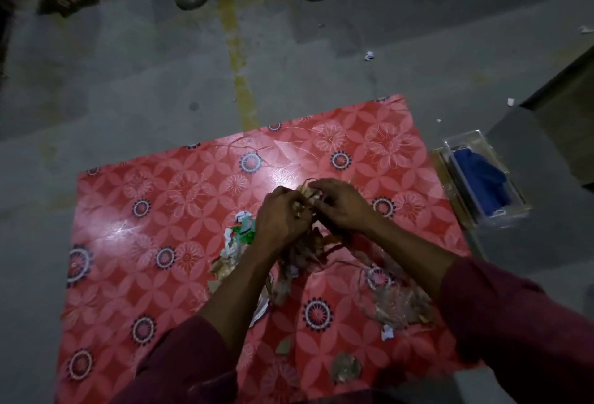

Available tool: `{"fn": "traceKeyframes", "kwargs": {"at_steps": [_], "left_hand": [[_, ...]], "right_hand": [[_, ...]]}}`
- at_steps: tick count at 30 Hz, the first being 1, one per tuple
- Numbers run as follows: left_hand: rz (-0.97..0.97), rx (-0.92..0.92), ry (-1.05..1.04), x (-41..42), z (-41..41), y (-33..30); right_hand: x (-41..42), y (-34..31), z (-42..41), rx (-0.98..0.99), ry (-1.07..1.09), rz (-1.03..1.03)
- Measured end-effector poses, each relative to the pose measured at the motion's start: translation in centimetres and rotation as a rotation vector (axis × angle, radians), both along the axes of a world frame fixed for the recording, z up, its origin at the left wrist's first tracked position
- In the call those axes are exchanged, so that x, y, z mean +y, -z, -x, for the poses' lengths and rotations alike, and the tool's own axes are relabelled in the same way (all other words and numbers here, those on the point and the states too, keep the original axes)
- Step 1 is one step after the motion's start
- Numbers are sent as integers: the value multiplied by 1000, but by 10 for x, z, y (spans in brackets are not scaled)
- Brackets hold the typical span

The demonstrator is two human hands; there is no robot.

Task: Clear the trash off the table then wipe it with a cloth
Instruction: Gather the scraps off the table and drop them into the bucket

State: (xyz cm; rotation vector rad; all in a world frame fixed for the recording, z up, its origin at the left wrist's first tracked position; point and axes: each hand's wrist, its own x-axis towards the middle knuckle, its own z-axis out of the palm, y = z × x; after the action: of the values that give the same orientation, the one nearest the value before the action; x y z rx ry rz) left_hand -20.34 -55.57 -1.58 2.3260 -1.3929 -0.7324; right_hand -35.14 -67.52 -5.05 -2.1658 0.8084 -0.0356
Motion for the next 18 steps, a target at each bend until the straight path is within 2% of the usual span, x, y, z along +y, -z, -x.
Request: {"fn": "traceKeyframes", "kwargs": {"at_steps": [3, 5, 7, 11, 13, 15, 18], "left_hand": [[56, -23, -38, 6, 1, 0], [99, -31, -31, 4, 7, -1], [117, -39, 2, -1, 17, 0], [-16, -113, 153, -16, 39, 11], [-116, -95, 264, -19, 46, 20], [-143, -106, 328, -16, 47, 25], [-28, -191, 336, -3, 49, 16]], "right_hand": [[-2, -16, 23, -104, 273, -60], [-14, -18, 43, -57, 466, 1], [-25, -15, 62, 53, 546, 84], [-11, -7, 75, 264, 383, 63], [12, -15, 70, 228, 187, -10], [33, -31, 73, 158, 83, -63], [45, -50, 110, 99, 258, -67]]}}
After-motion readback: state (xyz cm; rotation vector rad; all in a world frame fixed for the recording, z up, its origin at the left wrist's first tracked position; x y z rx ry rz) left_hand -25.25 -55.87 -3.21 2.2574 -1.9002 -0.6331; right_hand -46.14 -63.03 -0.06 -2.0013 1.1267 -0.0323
